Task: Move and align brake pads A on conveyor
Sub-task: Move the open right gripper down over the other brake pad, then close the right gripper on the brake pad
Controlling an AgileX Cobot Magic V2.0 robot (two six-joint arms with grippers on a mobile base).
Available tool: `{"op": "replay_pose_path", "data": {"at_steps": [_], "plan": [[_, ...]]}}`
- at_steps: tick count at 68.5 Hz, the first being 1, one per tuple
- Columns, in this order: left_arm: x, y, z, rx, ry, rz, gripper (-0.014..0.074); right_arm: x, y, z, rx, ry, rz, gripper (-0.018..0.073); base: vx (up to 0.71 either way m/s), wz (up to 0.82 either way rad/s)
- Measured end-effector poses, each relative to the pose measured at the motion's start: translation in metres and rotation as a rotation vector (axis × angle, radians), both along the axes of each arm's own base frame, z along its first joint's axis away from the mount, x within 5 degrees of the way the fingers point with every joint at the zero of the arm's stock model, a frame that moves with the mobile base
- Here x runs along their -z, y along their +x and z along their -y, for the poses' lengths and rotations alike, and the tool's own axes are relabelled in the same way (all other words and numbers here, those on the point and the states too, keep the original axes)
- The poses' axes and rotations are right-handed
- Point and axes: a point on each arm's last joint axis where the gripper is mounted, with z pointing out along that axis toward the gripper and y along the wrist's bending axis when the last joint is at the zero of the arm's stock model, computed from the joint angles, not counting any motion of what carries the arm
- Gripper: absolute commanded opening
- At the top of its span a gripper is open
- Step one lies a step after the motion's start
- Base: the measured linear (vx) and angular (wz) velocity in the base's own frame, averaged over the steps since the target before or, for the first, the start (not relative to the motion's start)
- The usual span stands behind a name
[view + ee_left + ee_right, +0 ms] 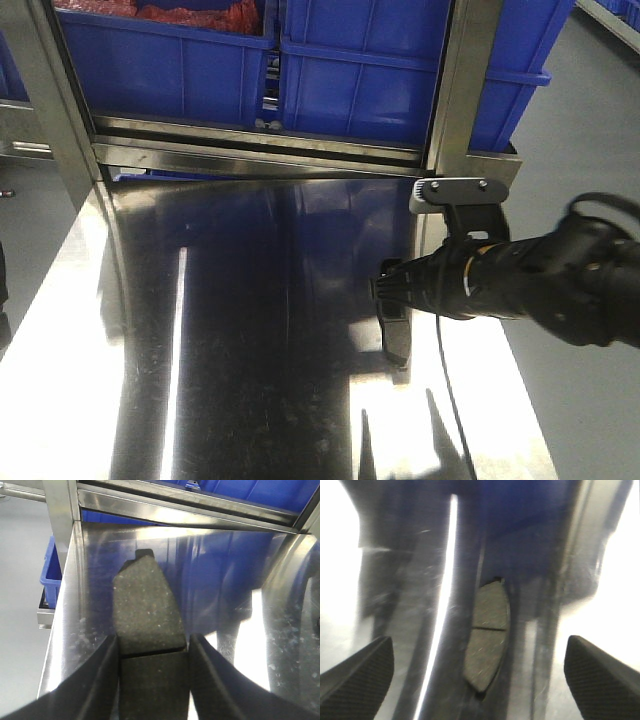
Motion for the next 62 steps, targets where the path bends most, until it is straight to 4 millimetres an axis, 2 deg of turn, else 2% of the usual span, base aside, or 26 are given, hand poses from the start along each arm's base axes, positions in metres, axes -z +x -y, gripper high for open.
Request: {"op": "replay_pose_path", "data": {"at_steps": [14, 34, 54, 62], "plan": [[0.000, 0.000, 0.000, 0.000, 0.000, 0.000, 0.0118, 0.028, 0.016, -0.006, 0.030, -0.031, -0.026, 0.0609, 0.00, 0.00], [0.000, 0.000, 0.000, 0.000, 0.000, 0.000, 0.0118, 0.061, 0.025, -0.014, 0.008, -0.035, -0.077, 0.0599, 0.00, 0.00], [0.000, 0.000, 0.000, 0.000, 0.000, 0.000, 0.0118, 0.088, 0.029, -0.018, -0.006, -0.059, -0.130, 0.0594, 0.00, 0.00], [0.000, 0.000, 0.000, 0.000, 0.000, 0.000, 0.0118, 0.091, 0.031, -0.019, -0.015, -0.063, -0.131, 0.0594, 0.00, 0.00]]}}
